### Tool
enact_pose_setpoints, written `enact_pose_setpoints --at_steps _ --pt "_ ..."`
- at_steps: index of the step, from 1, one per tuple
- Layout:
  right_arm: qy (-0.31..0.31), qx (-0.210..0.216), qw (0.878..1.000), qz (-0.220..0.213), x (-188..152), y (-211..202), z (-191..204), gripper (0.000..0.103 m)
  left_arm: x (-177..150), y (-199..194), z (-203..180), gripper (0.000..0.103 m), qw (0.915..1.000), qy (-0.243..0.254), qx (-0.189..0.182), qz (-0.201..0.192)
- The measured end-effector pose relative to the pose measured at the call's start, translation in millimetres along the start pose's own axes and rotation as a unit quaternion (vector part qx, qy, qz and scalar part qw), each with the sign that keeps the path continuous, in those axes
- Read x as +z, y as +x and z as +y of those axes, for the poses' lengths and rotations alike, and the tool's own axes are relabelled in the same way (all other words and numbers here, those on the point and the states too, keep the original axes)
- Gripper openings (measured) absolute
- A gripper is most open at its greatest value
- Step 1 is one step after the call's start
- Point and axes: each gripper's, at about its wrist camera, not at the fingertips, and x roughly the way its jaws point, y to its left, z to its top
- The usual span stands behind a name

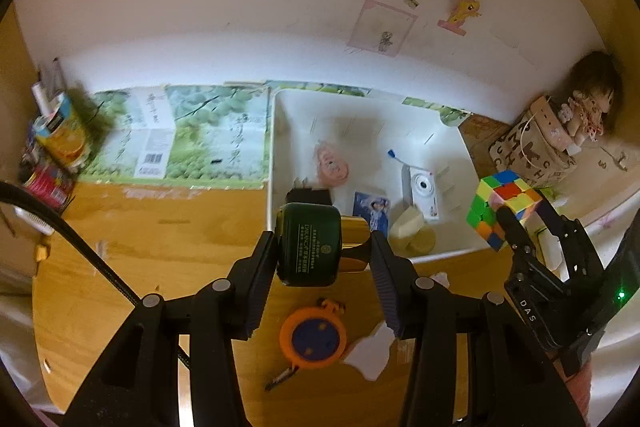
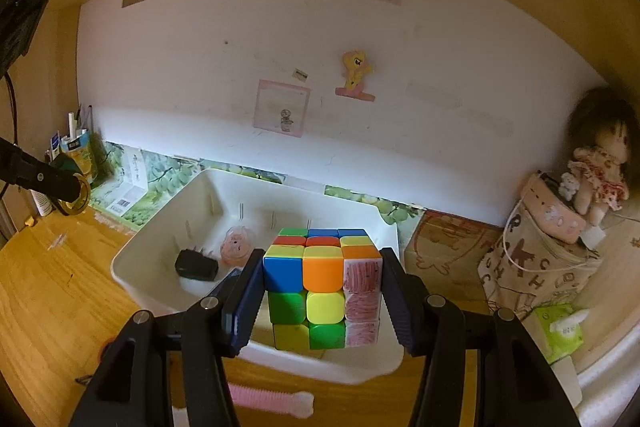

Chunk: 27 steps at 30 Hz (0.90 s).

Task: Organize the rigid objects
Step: 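Open both tools to drop the green jar and Rubik's cube into the tray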

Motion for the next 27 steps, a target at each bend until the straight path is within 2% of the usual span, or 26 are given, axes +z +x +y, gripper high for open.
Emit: enact_pose_setpoints --at_steps 7,12,19,22,24,27 --pt "0.003 0.006 1.0 0.017 0 33 -6 0.056 20 38 -8 0.048 0.9997 0.002 -0.024 -0.003" --pt "0.007 0.015 0.999 0.042 -9 57 -9 0.056 27 63 -11 0.047 0.9989 0.004 -0.033 -0.034" --pt "0.016 0.029 0.997 0.071 -18 81 -9 0.056 27 97 -17 0.047 0.9998 0.005 -0.018 -0.003" --pt "0.021 0.035 0.997 0.065 -18 81 -10 0.062 27 99 -16 0.048 0.9999 0.002 -0.01 -0.003" --pt "0.026 0.04 0.997 0.06 -16 79 -10 0.072 28 96 -16 0.048 0.9999 0.0 -0.016 -0.006" --pt "0.025 0.041 0.997 0.057 -14 76 -9 0.072 29 93 -15 0.048 0.9997 -0.006 -0.02 -0.009"
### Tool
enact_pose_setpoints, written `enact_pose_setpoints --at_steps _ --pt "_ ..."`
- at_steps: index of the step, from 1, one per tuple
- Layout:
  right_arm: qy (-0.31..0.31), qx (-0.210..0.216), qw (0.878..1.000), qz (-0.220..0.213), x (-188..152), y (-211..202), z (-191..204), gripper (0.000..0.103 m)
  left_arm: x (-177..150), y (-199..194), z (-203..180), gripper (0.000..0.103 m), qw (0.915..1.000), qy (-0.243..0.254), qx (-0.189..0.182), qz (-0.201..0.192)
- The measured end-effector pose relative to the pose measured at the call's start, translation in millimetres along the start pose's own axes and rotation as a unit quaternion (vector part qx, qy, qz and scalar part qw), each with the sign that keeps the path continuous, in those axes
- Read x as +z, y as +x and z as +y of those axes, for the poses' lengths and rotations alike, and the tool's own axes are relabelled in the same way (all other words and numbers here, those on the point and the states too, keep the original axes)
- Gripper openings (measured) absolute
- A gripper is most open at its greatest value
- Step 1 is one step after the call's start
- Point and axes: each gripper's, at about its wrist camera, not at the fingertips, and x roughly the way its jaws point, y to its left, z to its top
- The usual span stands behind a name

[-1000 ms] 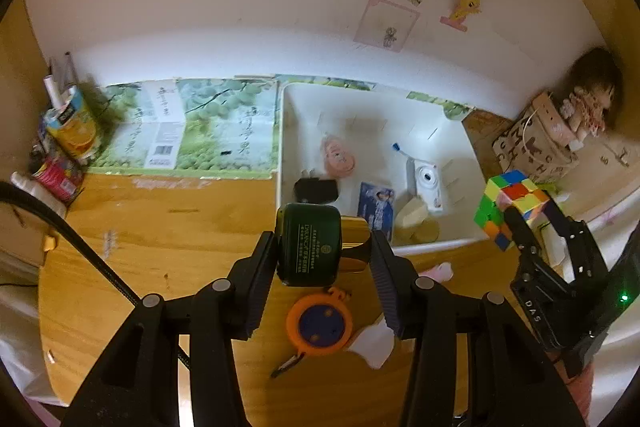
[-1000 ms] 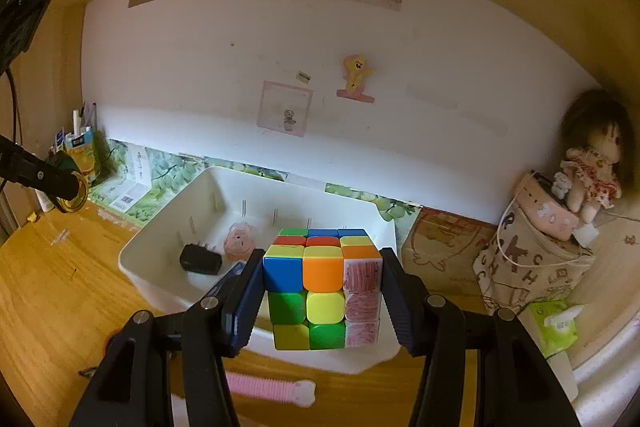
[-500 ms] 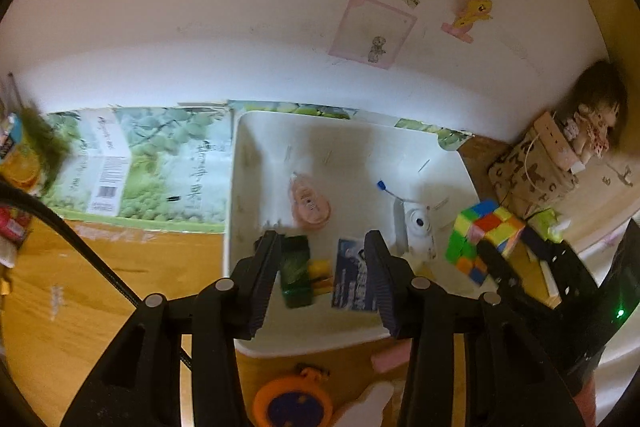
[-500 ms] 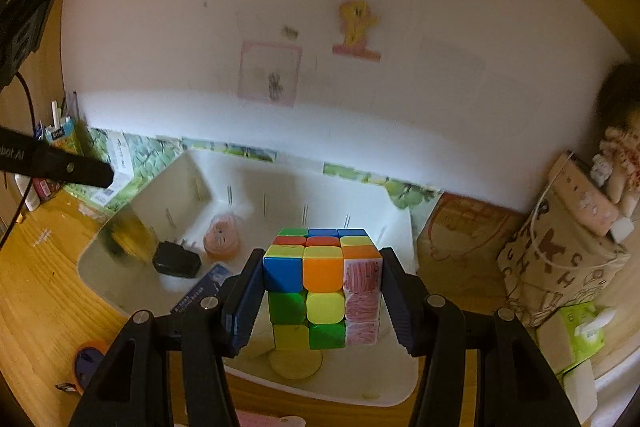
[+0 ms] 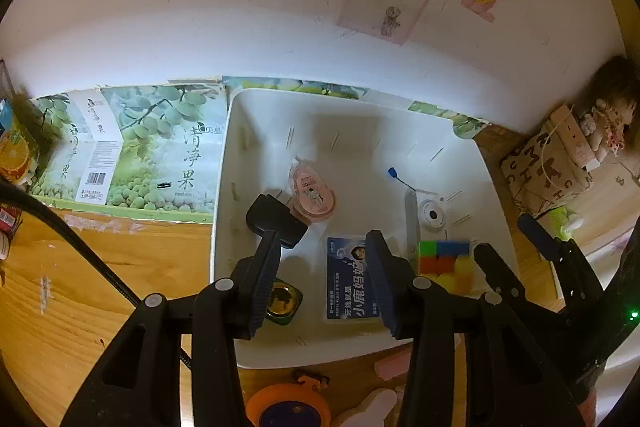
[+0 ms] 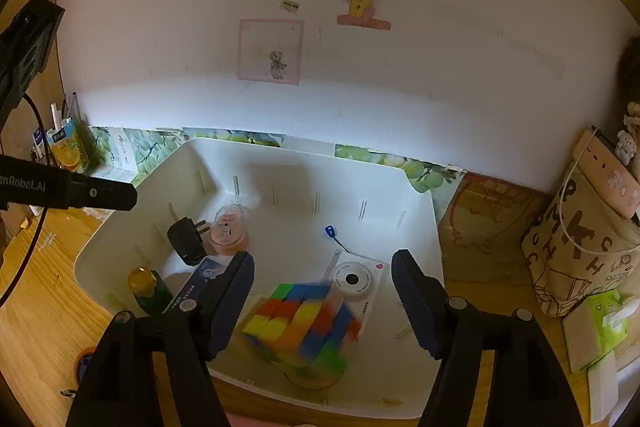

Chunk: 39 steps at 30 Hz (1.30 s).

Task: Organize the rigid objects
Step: 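Open both tools to drop the green jar and Rubik's cube into the tray, then withdraw both tools from the tray back toward the desk items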

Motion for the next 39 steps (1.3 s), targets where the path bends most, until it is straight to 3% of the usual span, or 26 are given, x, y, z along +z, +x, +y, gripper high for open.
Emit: enact_pose_setpoints --at_steps 14,17,27,31,39 --pt "0.005 0.0 0.999 -0.048 9 -59 12 0.08 -18 -59 -6 0.053 0.999 0.015 0.014 -0.039" --pt "0.0 0.001 0.998 -0.06 6 -80 17 0.08 -26 -79 -9 0.058 0.9983 0.02 0.015 -0.053" --pt "-0.001 0.003 0.996 -0.084 -19 -144 37 0.08 -73 -145 -17 0.068 0.9948 0.041 0.02 -0.091" --pt "-0.001 0.002 0.997 -0.082 -32 -162 45 0.081 -92 -166 -17 0.075 0.9928 0.044 0.025 -0.109" --pt "0.005 0.003 0.998 -0.067 -57 -193 57 0.081 -131 -194 -5 0.077 0.9919 0.027 0.022 -0.122"
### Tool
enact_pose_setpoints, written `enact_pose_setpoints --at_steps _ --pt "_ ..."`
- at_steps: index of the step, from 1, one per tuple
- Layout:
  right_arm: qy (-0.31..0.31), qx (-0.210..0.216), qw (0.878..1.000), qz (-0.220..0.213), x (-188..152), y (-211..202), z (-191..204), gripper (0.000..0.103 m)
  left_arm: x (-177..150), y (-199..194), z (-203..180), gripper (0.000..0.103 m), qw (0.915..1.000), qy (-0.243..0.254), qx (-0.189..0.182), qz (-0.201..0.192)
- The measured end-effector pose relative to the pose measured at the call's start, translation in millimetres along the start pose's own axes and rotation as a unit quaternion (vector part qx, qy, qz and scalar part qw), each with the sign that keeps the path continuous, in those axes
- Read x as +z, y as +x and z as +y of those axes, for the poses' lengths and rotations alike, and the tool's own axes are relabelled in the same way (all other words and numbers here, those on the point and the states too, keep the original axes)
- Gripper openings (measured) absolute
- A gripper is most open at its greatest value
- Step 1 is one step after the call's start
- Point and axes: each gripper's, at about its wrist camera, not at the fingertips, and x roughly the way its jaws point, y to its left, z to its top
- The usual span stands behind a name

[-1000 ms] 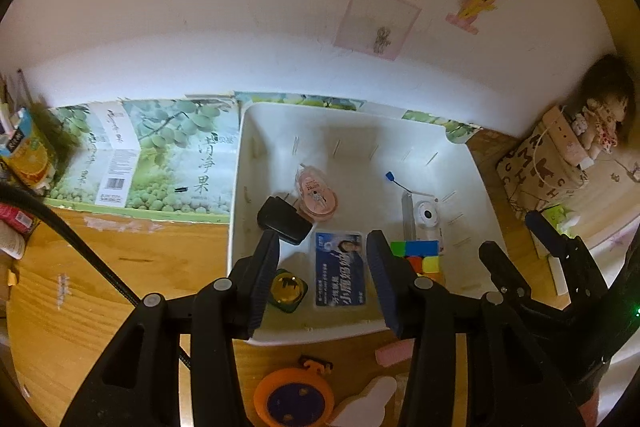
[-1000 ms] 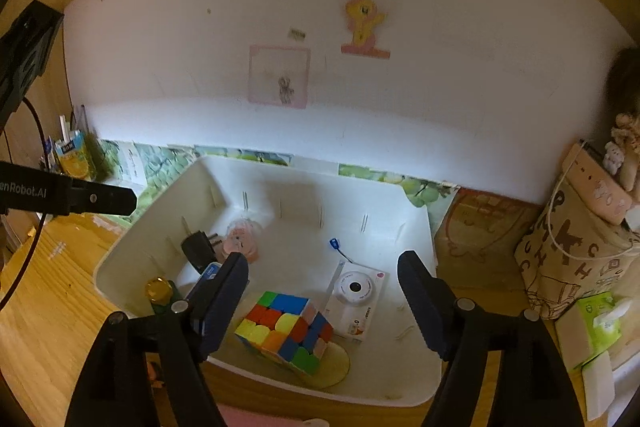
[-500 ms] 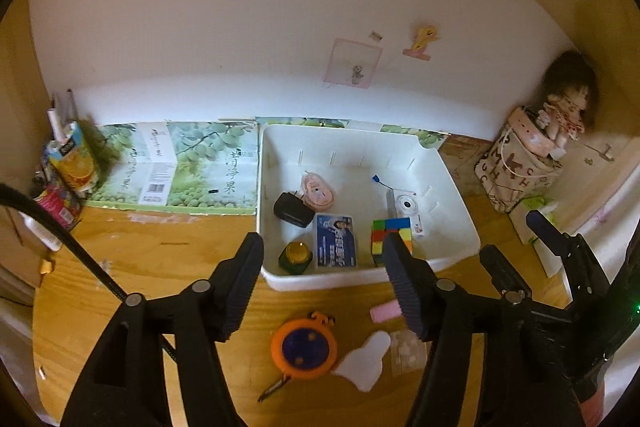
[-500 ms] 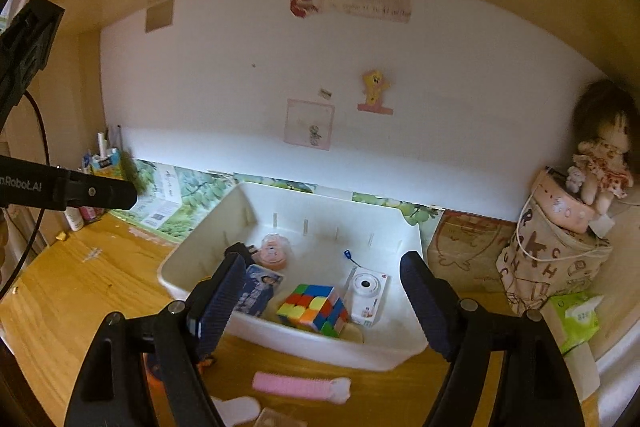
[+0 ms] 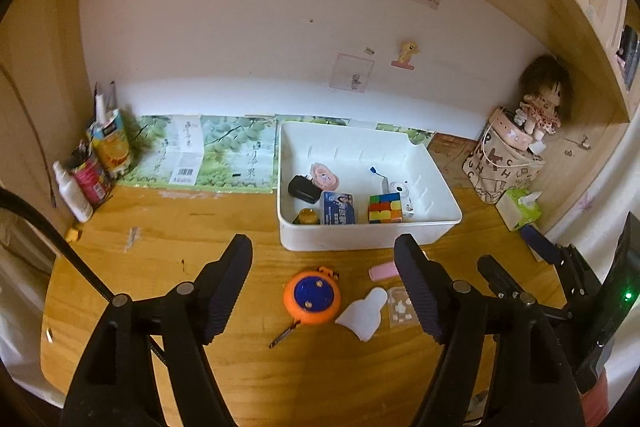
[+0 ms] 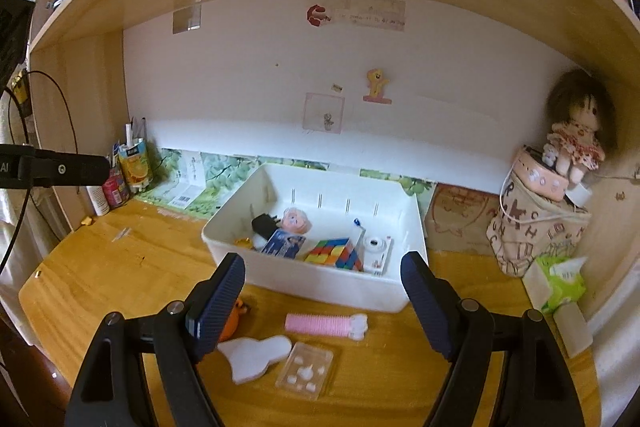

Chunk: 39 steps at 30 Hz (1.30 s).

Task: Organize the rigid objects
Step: 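Withdraw both tools from the tray back toward the desk items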

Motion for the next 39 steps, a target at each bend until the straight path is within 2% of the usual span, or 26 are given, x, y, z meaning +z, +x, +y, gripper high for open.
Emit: enact_pose_setpoints --at_steps 8,14,19,28,34,39 --pt "0.002 0.01 0.999 0.031 -25 -15 8 0.081 -21 -11 14 0.077 0.9998 -0.022 -0.002 0.005" --pt "0.029 0.024 0.997 0.06 -47 -14 9 0.081 -34 -6 25 0.077 0.9989 -0.029 0.009 0.035" --pt "0.035 0.035 0.995 0.085 -60 -4 17 0.081 -39 4 30 0.077 0.9978 -0.014 0.03 0.057" --pt "0.051 0.06 0.989 0.126 -73 26 29 0.081 -37 37 33 0.077 0.9942 0.019 0.03 0.101" --pt "0.076 0.083 0.979 0.168 -79 52 37 0.081 -31 76 31 0.077 0.9873 0.055 0.013 0.148" --pt "0.11 0.107 0.968 0.201 -84 71 42 0.081 -28 116 25 0.077 0.9746 0.085 -0.008 0.207"
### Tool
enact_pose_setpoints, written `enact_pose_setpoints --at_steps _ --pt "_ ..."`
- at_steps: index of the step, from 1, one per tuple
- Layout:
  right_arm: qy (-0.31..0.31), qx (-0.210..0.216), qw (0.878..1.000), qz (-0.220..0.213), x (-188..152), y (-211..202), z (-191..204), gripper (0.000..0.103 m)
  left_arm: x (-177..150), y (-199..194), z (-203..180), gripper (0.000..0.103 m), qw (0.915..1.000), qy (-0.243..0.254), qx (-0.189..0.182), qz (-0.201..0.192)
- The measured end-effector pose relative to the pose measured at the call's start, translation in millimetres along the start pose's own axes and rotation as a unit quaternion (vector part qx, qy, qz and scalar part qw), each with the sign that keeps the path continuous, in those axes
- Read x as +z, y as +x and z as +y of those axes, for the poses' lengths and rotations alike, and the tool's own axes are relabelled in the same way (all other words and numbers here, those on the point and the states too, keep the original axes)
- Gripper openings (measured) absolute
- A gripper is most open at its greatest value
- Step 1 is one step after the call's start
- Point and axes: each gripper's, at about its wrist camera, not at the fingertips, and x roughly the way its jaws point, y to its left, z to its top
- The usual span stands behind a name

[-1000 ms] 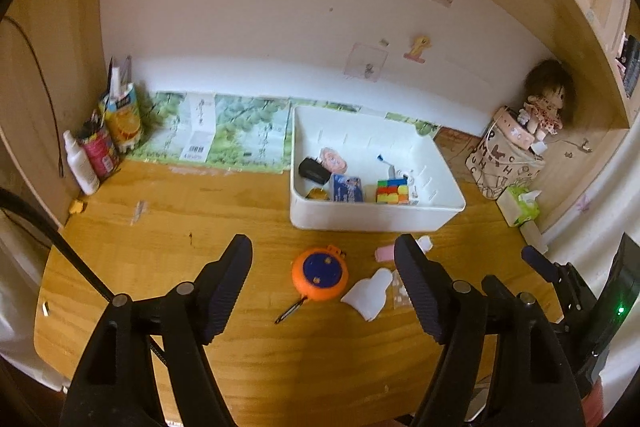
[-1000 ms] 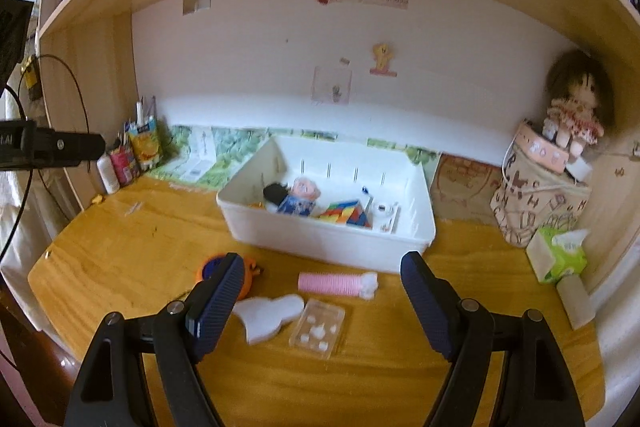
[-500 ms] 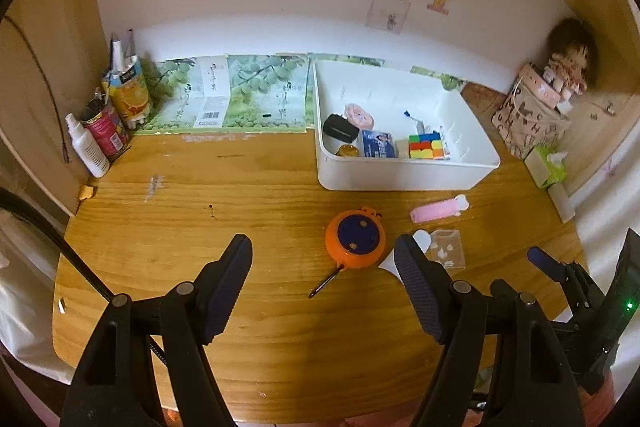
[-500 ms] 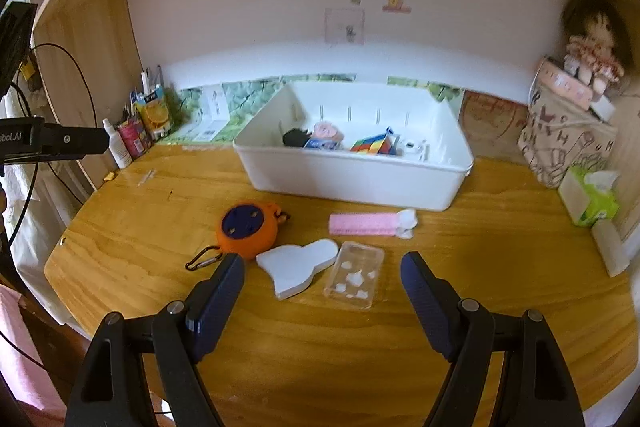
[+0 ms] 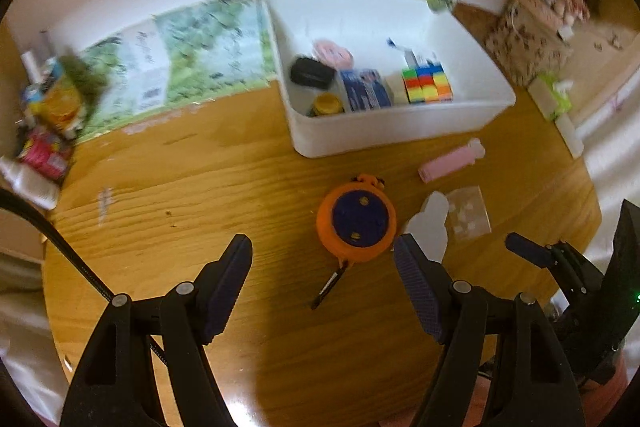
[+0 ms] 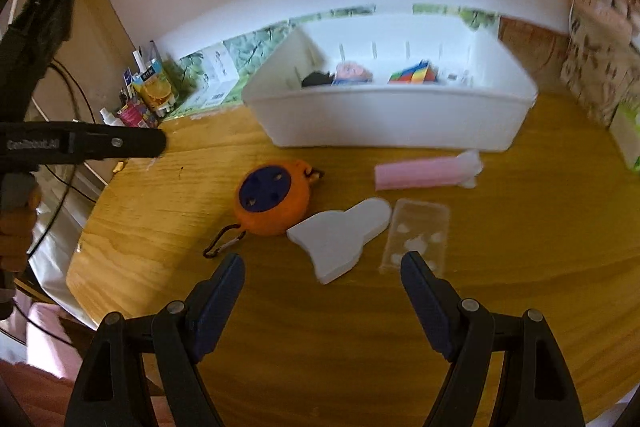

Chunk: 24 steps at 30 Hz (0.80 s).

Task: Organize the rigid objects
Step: 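Withdraw both tools from the tray back toward the desk items, then grasp the orange cord reel with the left tool while the right tool grasps the white foam cutout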

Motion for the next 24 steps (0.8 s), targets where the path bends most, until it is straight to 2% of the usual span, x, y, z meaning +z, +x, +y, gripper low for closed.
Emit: enact_pose_setpoints --at_steps 5,11,16,24 --pt "0.037 0.008 0.999 0.035 2 22 -3 0.081 11 33 -8 0.077 0.9977 0.028 -0.021 0.057" --pt "0.052 -0.007 0.997 0.058 5 41 -1 0.081 22 70 -17 0.079 0.9901 0.055 -0.042 0.122" --pt "0.069 -0.024 0.995 0.068 8 51 -4 0.081 28 90 -21 0.081 0.9832 0.067 -0.059 0.159" --pt "0.036 -0.061 0.995 0.073 12 66 4 0.081 38 119 -32 0.082 0.9746 0.083 -0.071 0.196"
